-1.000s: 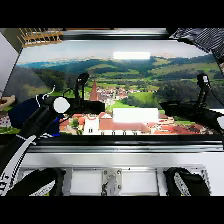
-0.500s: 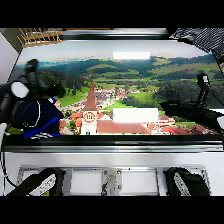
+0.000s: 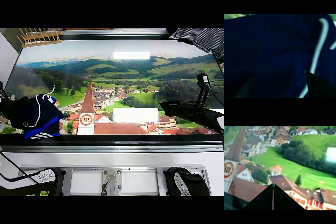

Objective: Fold the clothes and pants, and hang the long-sleeved shirts on hangers.

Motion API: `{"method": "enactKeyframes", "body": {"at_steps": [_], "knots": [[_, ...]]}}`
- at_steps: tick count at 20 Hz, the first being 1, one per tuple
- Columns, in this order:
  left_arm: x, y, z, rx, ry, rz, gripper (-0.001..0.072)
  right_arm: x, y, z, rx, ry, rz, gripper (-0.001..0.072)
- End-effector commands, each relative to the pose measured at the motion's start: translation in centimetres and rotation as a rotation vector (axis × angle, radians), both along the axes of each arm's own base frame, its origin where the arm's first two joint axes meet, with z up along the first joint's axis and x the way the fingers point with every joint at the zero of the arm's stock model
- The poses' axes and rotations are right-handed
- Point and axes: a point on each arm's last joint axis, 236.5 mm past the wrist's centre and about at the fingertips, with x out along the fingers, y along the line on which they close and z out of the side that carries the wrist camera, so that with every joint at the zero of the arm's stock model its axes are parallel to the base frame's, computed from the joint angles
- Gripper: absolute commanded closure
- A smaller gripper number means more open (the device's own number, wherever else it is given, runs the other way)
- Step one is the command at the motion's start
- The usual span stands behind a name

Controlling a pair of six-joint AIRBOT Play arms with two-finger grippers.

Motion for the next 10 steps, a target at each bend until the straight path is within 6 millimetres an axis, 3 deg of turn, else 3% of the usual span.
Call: {"method": "enactKeyframes", "body": {"at_steps": [1, 4, 6, 8, 10], "knots": [[-0.8, 0.4, -4.6, -0.04, 0.088, -0.006, -0.0007, 0.0, 0.0, 0.0, 0.0, 0.002, 0.001, 0.0686], [-0.6, -1.0, -5.9, -0.058, 0.122, -0.039, 0.0021, 0.0, 0.0, 0.0, 0.0, 0.002, 0.001, 0.0686], [-0.1, -1.8, -5.7, -0.055, 0.117, -0.06, 0.0317, 0.0, 0.0, 0.0, 0.0, 0.002, 0.001, 0.0686], [0.4, -2.7, -5.2, -0.05, 0.109, -0.084, 0.07, 0.0, 0.0, 0.0, 0.0, 0.002, 0.001, 0.0686], [1.3, -3.7, -3.5, -0.035, 0.069, -0.108, 0.0701, 0.0, 0.0, 0.0, 0.0, 0.002, 0.001, 0.0686]]}}
